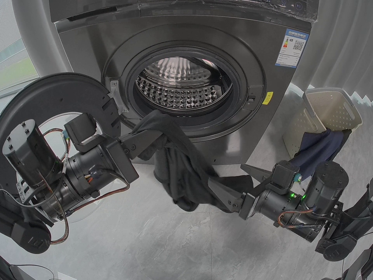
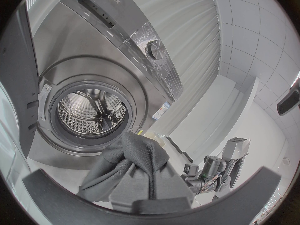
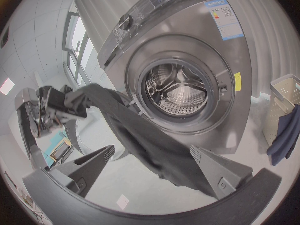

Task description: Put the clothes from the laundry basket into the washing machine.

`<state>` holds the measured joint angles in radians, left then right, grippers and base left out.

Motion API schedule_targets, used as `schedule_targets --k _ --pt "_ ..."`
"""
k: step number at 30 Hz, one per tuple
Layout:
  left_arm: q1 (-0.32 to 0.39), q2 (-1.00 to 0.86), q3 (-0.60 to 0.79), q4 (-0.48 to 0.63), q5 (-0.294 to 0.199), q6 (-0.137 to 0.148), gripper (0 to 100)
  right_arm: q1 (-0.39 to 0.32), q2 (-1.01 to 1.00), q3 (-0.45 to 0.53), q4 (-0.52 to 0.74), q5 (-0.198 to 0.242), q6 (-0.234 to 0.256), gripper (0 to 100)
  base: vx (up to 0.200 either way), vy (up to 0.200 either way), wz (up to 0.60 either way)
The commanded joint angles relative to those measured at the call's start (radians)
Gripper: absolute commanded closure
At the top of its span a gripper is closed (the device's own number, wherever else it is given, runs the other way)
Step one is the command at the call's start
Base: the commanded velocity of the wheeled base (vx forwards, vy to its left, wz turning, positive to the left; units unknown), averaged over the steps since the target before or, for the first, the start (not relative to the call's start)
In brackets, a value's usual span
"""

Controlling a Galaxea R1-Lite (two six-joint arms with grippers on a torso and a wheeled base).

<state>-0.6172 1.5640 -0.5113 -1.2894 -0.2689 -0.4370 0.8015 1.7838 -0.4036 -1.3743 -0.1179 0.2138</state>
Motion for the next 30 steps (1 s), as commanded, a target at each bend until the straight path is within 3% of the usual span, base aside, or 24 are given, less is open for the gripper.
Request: schedule_targets --k 1,5,16,17,26,30 --pt "-0.009 0.004 -0.018 -0.001 0.005 0.000 100 -0.015 0.006 0.048 0.000 0.010 -0.005 0 0.000 0.000 0.00" --pt "-0.010 0.017 -0.026 -0.001 0.008 0.001 100 -0.030 0.052 0.058 -0.003 0.015 -0.030 0 0.000 0.000 0.00" --pt "-0.010 0.017 -0.026 -0.001 0.008 0.003 100 -0.025 0.111 0.016 -0.040 0.020 -0.033 0 0.000 0.000 0.00" --pt "-0.009 0.019 -0.024 -0.001 0.008 0.004 100 -0.024 0.121 -0.007 -0.055 0.040 -0.034 0 0.000 0.000 0.00" --pt "-0.009 0.030 -0.015 -0.001 0.007 0.004 100 -0.008 0.115 -0.081 -0.055 0.044 -0.037 0 0.000 0.000 0.00" --pt "-0.009 0.039 -0.015 -0.002 0.007 0.006 100 -0.001 0.108 -0.109 -0.055 0.069 -0.037 0 0.000 0.000 0.00"
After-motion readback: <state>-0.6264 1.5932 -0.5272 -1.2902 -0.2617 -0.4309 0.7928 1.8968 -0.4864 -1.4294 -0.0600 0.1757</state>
